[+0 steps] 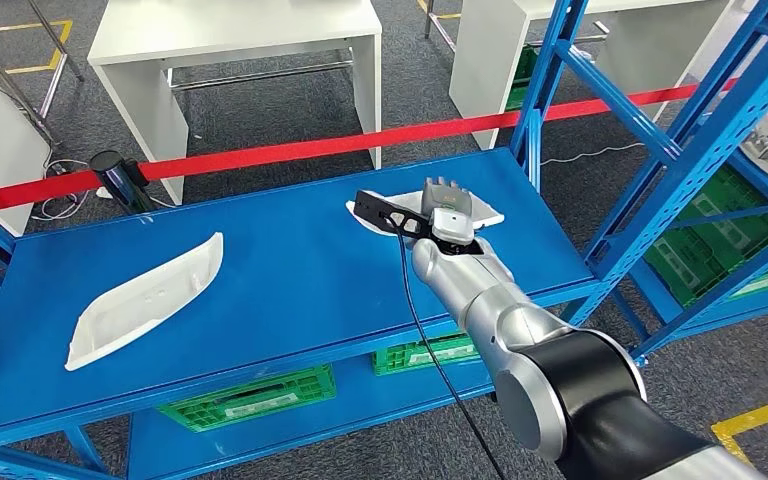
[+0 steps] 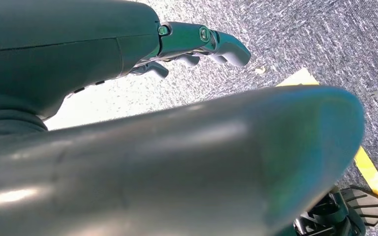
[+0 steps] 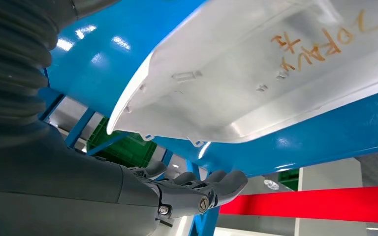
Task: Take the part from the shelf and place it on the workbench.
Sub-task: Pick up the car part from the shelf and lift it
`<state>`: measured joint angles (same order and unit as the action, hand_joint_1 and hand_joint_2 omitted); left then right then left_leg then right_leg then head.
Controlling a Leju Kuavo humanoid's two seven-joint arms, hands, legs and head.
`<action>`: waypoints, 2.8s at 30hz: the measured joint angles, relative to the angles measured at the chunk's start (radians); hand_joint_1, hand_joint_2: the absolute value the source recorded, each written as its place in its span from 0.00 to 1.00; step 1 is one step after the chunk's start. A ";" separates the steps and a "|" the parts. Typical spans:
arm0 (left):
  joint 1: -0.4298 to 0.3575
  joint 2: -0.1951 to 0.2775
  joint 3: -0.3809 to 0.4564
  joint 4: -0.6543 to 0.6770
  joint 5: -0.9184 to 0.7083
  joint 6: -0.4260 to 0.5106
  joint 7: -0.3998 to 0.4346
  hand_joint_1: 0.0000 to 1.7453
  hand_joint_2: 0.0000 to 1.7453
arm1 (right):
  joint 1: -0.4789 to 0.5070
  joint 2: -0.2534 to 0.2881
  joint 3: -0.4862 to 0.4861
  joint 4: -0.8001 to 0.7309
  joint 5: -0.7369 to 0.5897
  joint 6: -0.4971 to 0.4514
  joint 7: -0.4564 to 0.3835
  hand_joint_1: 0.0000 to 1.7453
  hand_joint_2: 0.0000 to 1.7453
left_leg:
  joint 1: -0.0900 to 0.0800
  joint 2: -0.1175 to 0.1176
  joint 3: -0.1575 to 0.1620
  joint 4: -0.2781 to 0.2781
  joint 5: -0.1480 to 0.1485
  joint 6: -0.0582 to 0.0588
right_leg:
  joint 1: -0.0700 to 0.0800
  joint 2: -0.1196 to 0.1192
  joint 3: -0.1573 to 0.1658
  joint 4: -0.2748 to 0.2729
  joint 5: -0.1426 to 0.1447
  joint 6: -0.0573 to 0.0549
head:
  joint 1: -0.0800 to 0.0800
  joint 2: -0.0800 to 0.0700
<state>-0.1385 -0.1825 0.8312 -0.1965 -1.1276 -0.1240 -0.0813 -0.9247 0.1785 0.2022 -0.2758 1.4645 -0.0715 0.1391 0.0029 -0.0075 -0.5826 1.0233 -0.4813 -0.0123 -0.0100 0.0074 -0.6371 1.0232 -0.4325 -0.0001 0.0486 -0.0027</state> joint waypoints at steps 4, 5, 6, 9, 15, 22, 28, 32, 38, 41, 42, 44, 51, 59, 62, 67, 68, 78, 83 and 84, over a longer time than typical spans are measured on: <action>0.000 0.000 0.000 0.000 0.000 0.000 -0.002 0.00 0.00 | 0.000 0.000 0.000 0.000 0.000 -0.001 0.001 0.99 1.00 | 0.000 0.000 0.000 0.000 0.000 0.000 | 0.000 0.000 0.000 0.000 0.000 0.000 | 0.000 0.000; 0.000 0.000 0.000 0.000 0.000 0.000 -0.001 0.00 0.00 | 0.000 0.000 0.000 0.000 0.000 -0.001 0.001 0.99 1.00 | 0.000 0.000 0.000 0.000 0.000 0.000 | 0.000 0.000 0.000 0.000 0.000 0.000 | 0.000 0.000; 0.000 0.000 0.000 0.000 0.000 0.000 0.000 0.00 0.00 | 0.000 0.000 0.000 0.000 0.000 -0.002 0.001 1.00 1.00 | 0.000 0.000 0.000 0.000 0.000 0.000 | 0.000 0.000 0.000 0.000 0.000 0.000 | 0.000 0.000; 0.000 0.000 0.000 0.000 0.000 0.000 0.001 0.00 0.00 | 0.000 0.000 -0.001 0.000 0.000 -0.002 0.001 1.00 1.00 | 0.000 0.000 0.000 0.000 0.000 0.000 | 0.000 0.000 0.000 0.000 0.000 0.000 | 0.000 0.000; 0.000 0.000 0.000 0.000 0.000 0.000 0.001 0.00 0.00 | 0.000 0.000 -0.001 0.000 0.004 -0.006 0.001 1.00 1.00 | 0.000 0.000 0.000 0.000 0.000 0.000 | 0.000 0.000 0.000 0.000 0.000 0.000 | 0.000 0.000; 0.000 0.000 0.000 0.000 0.000 0.000 -0.001 0.00 0.00 | 0.000 0.000 -0.002 0.000 0.006 -0.010 0.001 1.00 1.00 | 0.000 0.000 0.000 0.000 0.000 0.000 | 0.000 0.000 0.000 0.000 0.000 0.000 | 0.000 0.000; 0.000 0.000 0.000 0.000 0.000 0.000 -0.004 0.00 0.00 | 0.000 0.000 -0.005 0.000 0.010 -0.012 0.001 1.00 1.00 | 0.000 0.000 0.000 0.000 0.000 0.000 | 0.000 0.000 0.000 0.000 0.000 0.000 | 0.000 0.000; 0.000 0.000 0.000 0.000 0.000 0.000 -0.005 0.00 0.00 | 0.000 0.000 -0.007 0.000 0.010 -0.012 0.001 0.90 1.00 | 0.000 0.000 0.000 0.000 0.000 0.000 | 0.000 0.000 0.000 0.000 0.000 0.000 | 0.000 0.000; 0.001 0.000 0.000 0.000 0.000 0.000 -0.005 0.00 0.00 | 0.001 0.000 -0.009 0.000 0.012 -0.012 0.000 0.00 1.00 | 0.000 0.000 0.000 0.000 0.000 0.000 | 0.000 0.000 0.000 0.000 0.000 0.000 | 0.000 0.000; 0.001 0.000 0.000 0.000 0.000 0.000 -0.005 0.00 0.00 | 0.001 0.000 -0.011 0.000 0.013 -0.013 0.000 0.00 1.00 | 0.000 0.000 0.000 0.000 0.000 0.000 | 0.000 0.000 0.000 0.000 0.000 0.000 | 0.000 0.000; 0.001 0.000 0.000 0.000 0.000 0.000 -0.005 0.00 0.00 | 0.001 0.000 -0.012 0.000 0.013 -0.013 0.000 0.00 1.00 | 0.000 0.000 0.000 0.000 0.000 0.000 | 0.000 0.000 0.000 0.000 0.000 0.000 | 0.000 0.000; 0.001 0.000 0.000 0.000 0.000 0.000 -0.005 0.00 0.00 | 0.001 0.000 -0.014 0.000 0.013 -0.013 0.000 0.00 1.00 | 0.000 0.000 0.000 0.000 0.000 0.000 | 0.000 0.000 0.000 0.000 0.000 0.000 | 0.000 0.000; 0.001 0.000 0.000 0.000 0.000 0.000 -0.005 0.00 0.00 | 0.001 0.000 -0.016 0.000 0.015 -0.012 0.000 0.00 1.00 | 0.000 0.000 0.000 0.000 0.000 0.000 | 0.000 0.000 0.000 0.000 0.000 0.000 | 0.000 0.000; 0.001 0.000 0.000 0.000 0.001 0.000 -0.005 0.00 0.00 | 0.001 0.000 -0.016 0.000 0.015 -0.012 0.000 0.00 1.00 | 0.000 0.000 0.000 0.000 0.000 0.000 | 0.000 0.000 0.000 0.000 0.000 0.000 | 0.000 0.000; 0.001 0.000 0.000 0.000 0.001 0.000 -0.005 0.00 0.00 | 0.001 0.000 -0.016 0.000 0.015 -0.012 0.000 0.00 1.00 | 0.000 0.000 0.000 0.000 0.000 0.000 | 0.000 0.000 0.000 0.000 0.000 0.000 | 0.000 0.000; 0.002 0.000 0.000 0.000 0.003 0.000 -0.005 0.00 0.00 | 0.001 0.000 -0.016 0.000 0.016 -0.012 0.000 0.00 1.00 | 0.000 0.000 0.000 0.000 0.000 0.000 | 0.000 0.000 0.000 0.000 0.000 0.000 | 0.000 0.000; 0.002 0.000 0.000 0.000 0.003 0.000 -0.005 0.00 0.00 | 0.001 0.000 -0.016 0.000 0.016 -0.012 0.000 0.00 1.00 | 0.000 0.000 0.000 0.000 0.000 0.000 | 0.000 0.000 0.000 0.000 0.000 0.000 | 0.000 0.000; 0.002 0.000 0.000 0.000 0.003 0.000 -0.005 0.00 0.00 | 0.001 0.000 -0.016 0.000 0.018 -0.012 0.001 0.00 1.00 | 0.000 0.000 0.000 0.000 0.000 0.000 | 0.000 0.000 0.000 0.000 0.000 0.000 | 0.000 0.000; 0.002 0.000 0.000 0.000 0.003 0.000 -0.005 0.00 0.00 | 0.002 0.000 -0.017 0.000 0.021 -0.012 0.001 0.00 1.00 | 0.000 0.000 0.000 0.000 0.000 0.000 | 0.000 0.000 0.000 0.000 0.000 0.000 | 0.000 0.000; 0.002 0.000 0.000 0.000 0.003 0.000 -0.005 0.00 0.00 | 0.002 0.000 -0.017 0.000 0.022 -0.012 0.001 0.00 1.00 | 0.000 0.000 0.000 0.000 0.000 0.000 | 0.000 0.000 0.000 0.000 0.000 0.000 | 0.000 0.000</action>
<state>-0.1368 -0.1823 0.8312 -0.1965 -1.1250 -0.1240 -0.0865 -0.9229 0.1785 0.1850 -0.2758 1.4865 -0.0833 0.1404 0.0029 -0.0075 -0.5827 1.0233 -0.4813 -0.0123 -0.0101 0.0074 -0.6372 1.0232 -0.4326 -0.0001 0.0486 -0.0027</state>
